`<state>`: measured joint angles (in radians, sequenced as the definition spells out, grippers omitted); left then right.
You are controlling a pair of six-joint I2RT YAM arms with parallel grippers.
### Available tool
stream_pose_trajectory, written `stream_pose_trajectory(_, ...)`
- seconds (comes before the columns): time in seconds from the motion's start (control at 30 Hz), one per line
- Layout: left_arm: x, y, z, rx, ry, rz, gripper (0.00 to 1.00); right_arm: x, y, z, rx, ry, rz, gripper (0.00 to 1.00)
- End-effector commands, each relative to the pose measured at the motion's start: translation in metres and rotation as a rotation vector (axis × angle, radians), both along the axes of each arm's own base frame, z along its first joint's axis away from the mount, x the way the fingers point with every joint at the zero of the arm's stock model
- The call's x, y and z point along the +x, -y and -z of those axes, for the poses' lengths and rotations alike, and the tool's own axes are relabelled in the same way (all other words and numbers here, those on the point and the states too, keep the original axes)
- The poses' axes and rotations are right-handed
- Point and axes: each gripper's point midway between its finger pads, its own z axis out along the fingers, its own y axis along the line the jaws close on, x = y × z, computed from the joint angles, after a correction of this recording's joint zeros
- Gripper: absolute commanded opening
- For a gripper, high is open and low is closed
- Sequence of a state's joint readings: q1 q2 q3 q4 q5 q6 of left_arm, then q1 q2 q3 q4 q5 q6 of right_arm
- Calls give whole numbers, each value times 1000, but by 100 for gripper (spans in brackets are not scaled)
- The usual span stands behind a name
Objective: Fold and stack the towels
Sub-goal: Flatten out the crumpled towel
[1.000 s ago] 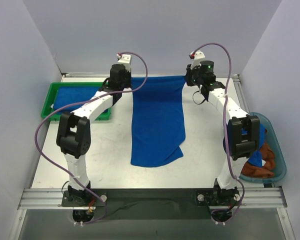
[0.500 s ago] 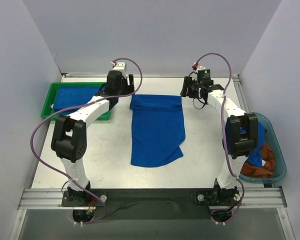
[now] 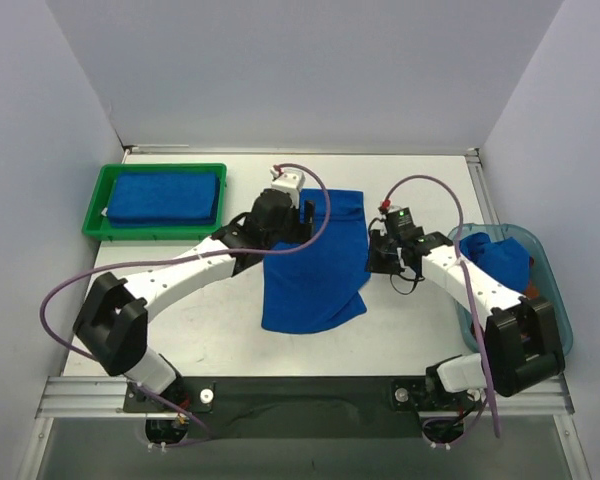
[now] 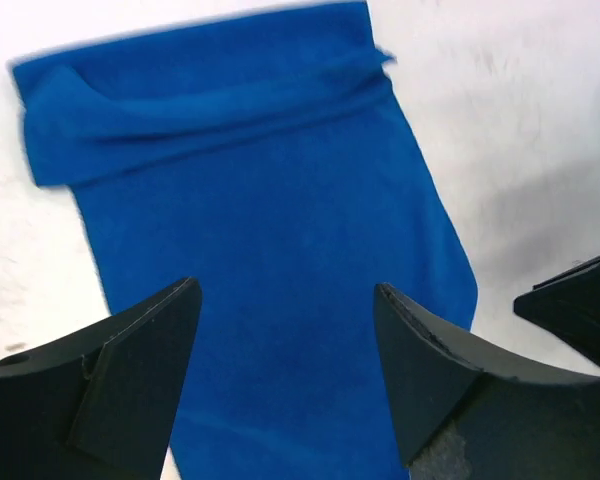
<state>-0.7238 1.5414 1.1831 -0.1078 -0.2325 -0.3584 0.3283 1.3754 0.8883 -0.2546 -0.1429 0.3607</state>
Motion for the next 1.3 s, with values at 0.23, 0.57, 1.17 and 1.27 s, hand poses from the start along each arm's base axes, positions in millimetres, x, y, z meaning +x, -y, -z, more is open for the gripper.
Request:
stream_pose_trajectory(0.23, -16, 30, 109, 50, -206, -48, 77, -70, -28, 47, -78, -177, -86, 14)
stream_pose_trajectory(0.57, -40, 18, 175, 55, -376, -125, 77, -107, -16, 85, -111, -396, -81, 5)
stream_pose_trajectory(1.17, -61, 1, 203, 68, -474, -177, 80, -194, 36, 80, -49, -555, 231, 8)
stream_pose_trajectory(1.27, -63, 0, 185, 67, -456, -166, 84, -175, 33, 60, -33, -430, 220, 11)
